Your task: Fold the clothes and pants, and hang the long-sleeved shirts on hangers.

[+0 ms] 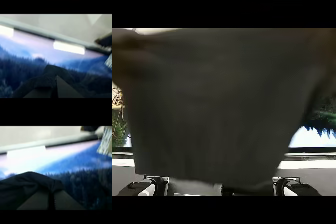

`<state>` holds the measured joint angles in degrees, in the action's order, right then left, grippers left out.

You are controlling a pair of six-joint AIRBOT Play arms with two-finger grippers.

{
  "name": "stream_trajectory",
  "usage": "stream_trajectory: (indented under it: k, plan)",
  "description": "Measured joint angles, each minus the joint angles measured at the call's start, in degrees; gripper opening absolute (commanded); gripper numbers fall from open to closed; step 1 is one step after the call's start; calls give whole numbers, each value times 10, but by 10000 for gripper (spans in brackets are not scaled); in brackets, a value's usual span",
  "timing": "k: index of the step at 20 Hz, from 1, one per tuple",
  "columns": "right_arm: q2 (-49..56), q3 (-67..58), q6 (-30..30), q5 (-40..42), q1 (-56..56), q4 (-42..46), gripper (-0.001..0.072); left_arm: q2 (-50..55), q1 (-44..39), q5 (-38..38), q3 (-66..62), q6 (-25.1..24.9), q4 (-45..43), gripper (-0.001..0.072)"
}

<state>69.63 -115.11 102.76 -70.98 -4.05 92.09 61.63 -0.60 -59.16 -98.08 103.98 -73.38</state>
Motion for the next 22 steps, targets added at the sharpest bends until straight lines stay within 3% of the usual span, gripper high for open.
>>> stream_trajectory:
  k: [8, 9, 11, 12, 18, 22]
  plan:
    - [322, 67, 52, 35, 0, -63, 39, 323, -36, 6, 38, 1, 45, 44]
    - [346, 69, 55, 32, 0, -76, 126, 343, -34, 5, 39, 1, 58, 192]
    - [371, 70, 58, 17, 0, -93, 482, 367, -23, 1, 39, 2, 82, 574]
    - [373, 70, 47, 9, 0, -96, 561, 370, -15, -5, 36, 2, 91, 686]
    - [286, 82, -59, -65, 56, -98, 551, 306, 85, -85, 21, -25, 110, 685]
    - [188, 221, -130, -111, 150, -201, 570, 206, 150, -143, 119, -41, 69, 683]
